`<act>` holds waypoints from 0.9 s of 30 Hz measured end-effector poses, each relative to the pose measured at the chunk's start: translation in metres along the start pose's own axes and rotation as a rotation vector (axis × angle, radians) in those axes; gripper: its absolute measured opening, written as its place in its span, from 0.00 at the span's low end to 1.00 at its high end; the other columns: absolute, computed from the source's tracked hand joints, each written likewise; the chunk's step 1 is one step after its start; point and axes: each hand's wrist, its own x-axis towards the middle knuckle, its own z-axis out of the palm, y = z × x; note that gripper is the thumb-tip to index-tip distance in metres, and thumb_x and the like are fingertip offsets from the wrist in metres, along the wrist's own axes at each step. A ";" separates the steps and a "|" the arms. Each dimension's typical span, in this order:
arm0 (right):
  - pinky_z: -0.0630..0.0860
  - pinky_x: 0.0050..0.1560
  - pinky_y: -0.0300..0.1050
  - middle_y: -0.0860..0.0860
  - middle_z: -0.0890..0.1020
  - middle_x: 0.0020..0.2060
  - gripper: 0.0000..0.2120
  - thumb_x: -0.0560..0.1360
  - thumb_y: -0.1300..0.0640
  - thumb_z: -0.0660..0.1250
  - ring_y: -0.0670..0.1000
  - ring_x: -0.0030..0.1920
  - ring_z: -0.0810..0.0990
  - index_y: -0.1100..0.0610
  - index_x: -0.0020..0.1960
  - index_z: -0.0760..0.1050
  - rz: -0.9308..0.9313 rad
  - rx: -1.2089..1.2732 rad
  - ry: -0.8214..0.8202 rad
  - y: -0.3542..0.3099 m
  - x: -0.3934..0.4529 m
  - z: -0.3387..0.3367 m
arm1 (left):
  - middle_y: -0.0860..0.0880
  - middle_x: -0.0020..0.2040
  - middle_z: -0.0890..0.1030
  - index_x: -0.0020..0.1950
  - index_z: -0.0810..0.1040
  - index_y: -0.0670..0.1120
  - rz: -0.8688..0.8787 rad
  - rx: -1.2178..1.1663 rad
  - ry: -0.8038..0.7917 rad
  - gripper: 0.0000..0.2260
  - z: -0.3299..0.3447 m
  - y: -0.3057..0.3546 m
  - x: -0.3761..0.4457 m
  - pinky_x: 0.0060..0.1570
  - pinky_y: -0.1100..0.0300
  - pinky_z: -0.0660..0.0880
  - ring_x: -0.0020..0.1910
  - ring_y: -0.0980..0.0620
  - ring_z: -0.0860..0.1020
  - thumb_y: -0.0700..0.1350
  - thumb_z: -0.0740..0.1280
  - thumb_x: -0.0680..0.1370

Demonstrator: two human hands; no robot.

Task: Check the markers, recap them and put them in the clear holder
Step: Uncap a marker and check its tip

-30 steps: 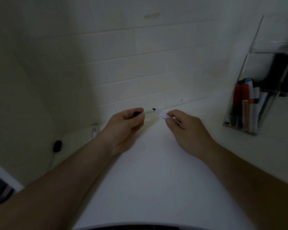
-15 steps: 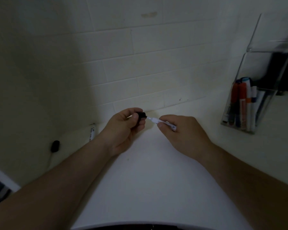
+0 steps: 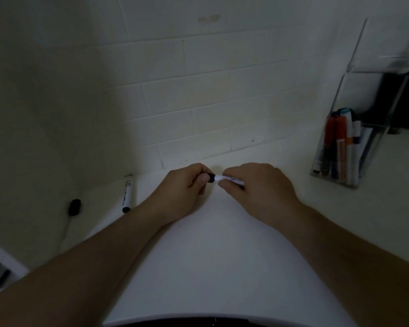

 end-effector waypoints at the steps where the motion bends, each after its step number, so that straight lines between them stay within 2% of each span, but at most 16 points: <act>1: 0.68 0.34 0.48 0.46 0.72 0.30 0.20 0.80 0.36 0.54 0.46 0.33 0.71 0.47 0.35 0.67 -0.002 0.014 0.009 -0.001 0.000 0.000 | 0.56 0.36 0.78 0.52 0.78 0.53 0.008 -0.003 0.016 0.08 0.000 0.002 -0.001 0.37 0.67 0.68 0.36 0.59 0.75 0.47 0.59 0.84; 3: 0.71 0.35 0.49 0.48 0.73 0.31 0.20 0.81 0.37 0.56 0.47 0.34 0.72 0.50 0.39 0.69 0.006 0.092 0.022 -0.003 -0.001 -0.002 | 0.56 0.35 0.78 0.50 0.77 0.52 0.043 -0.022 0.070 0.08 0.000 0.007 0.001 0.37 0.65 0.68 0.35 0.59 0.74 0.47 0.60 0.84; 6: 0.73 0.37 0.50 0.48 0.73 0.31 0.16 0.82 0.38 0.57 0.47 0.34 0.74 0.45 0.40 0.70 0.037 0.272 0.025 -0.007 -0.003 -0.003 | 0.55 0.36 0.77 0.48 0.76 0.52 0.086 -0.034 0.124 0.07 -0.003 0.015 0.004 0.37 0.61 0.69 0.35 0.58 0.74 0.47 0.60 0.84; 8: 0.76 0.40 0.49 0.44 0.78 0.36 0.12 0.81 0.37 0.56 0.44 0.38 0.77 0.42 0.50 0.74 0.071 0.299 0.019 -0.009 -0.004 -0.001 | 0.55 0.36 0.77 0.49 0.76 0.52 0.083 -0.098 0.135 0.07 -0.002 0.019 0.003 0.38 0.60 0.71 0.35 0.57 0.74 0.45 0.60 0.84; 11: 0.77 0.46 0.48 0.43 0.82 0.46 0.13 0.82 0.41 0.55 0.45 0.45 0.79 0.42 0.61 0.74 0.070 0.328 -0.016 -0.011 -0.003 0.002 | 0.54 0.37 0.78 0.50 0.77 0.53 0.053 -0.215 0.170 0.07 0.003 0.023 0.000 0.40 0.63 0.73 0.37 0.58 0.76 0.45 0.60 0.83; 14: 0.73 0.42 0.50 0.43 0.79 0.42 0.12 0.84 0.45 0.54 0.49 0.43 0.77 0.44 0.62 0.72 0.019 0.221 -0.022 -0.012 -0.001 -0.004 | 0.55 0.41 0.81 0.55 0.77 0.55 0.031 -0.369 0.194 0.05 0.007 0.023 0.000 0.43 0.63 0.75 0.39 0.58 0.79 0.47 0.65 0.81; 17: 0.68 0.38 0.45 0.44 0.75 0.38 0.09 0.84 0.50 0.56 0.47 0.39 0.73 0.50 0.58 0.73 0.003 0.220 -0.005 -0.017 0.002 -0.028 | 0.54 0.45 0.82 0.66 0.70 0.58 0.052 -0.426 0.199 0.16 0.013 0.029 -0.002 0.46 0.62 0.76 0.42 0.58 0.81 0.46 0.68 0.80; 20: 0.69 0.41 0.31 0.47 0.74 0.45 0.07 0.83 0.54 0.60 0.42 0.41 0.73 0.53 0.58 0.73 0.058 0.258 0.190 -0.017 0.007 -0.079 | 0.56 0.45 0.80 0.72 0.64 0.58 0.204 -0.282 0.127 0.21 0.023 0.039 -0.007 0.44 0.65 0.74 0.42 0.58 0.79 0.47 0.66 0.81; 22: 0.69 0.44 0.28 0.48 0.74 0.49 0.09 0.81 0.54 0.64 0.41 0.43 0.73 0.53 0.61 0.74 0.084 0.170 0.375 -0.003 0.011 -0.118 | 0.60 0.44 0.78 0.69 0.70 0.57 0.381 -0.072 0.068 0.16 0.031 0.043 -0.010 0.44 0.66 0.72 0.43 0.62 0.77 0.51 0.63 0.81; 23: 0.71 0.46 0.30 0.49 0.75 0.50 0.11 0.80 0.54 0.66 0.42 0.44 0.75 0.53 0.62 0.74 0.091 0.120 0.438 0.007 0.012 -0.138 | 0.61 0.44 0.77 0.66 0.74 0.56 0.467 0.012 0.057 0.13 0.035 0.044 -0.013 0.46 0.65 0.72 0.43 0.64 0.76 0.52 0.61 0.82; 24: 0.74 0.49 0.36 0.50 0.76 0.50 0.12 0.79 0.55 0.67 0.46 0.46 0.77 0.54 0.61 0.75 0.093 0.060 0.471 0.017 0.013 -0.157 | 0.60 0.45 0.78 0.63 0.77 0.55 0.554 0.083 0.055 0.12 0.038 0.044 -0.014 0.47 0.62 0.74 0.44 0.63 0.76 0.53 0.60 0.82; 26: 0.75 0.51 0.46 0.52 0.79 0.50 0.11 0.79 0.55 0.67 0.51 0.49 0.78 0.55 0.60 0.76 0.102 -0.129 0.456 0.038 0.011 -0.188 | 0.54 0.47 0.80 0.57 0.81 0.53 0.699 0.199 0.074 0.13 0.045 0.043 -0.017 0.44 0.57 0.77 0.46 0.54 0.79 0.54 0.58 0.83; 27: 0.73 0.51 0.47 0.52 0.80 0.50 0.10 0.79 0.54 0.67 0.52 0.49 0.78 0.55 0.60 0.77 0.116 -0.225 0.429 0.048 0.010 -0.200 | 0.53 0.46 0.80 0.55 0.82 0.54 0.742 0.241 0.087 0.12 0.047 0.044 -0.019 0.40 0.55 0.78 0.45 0.52 0.80 0.53 0.59 0.83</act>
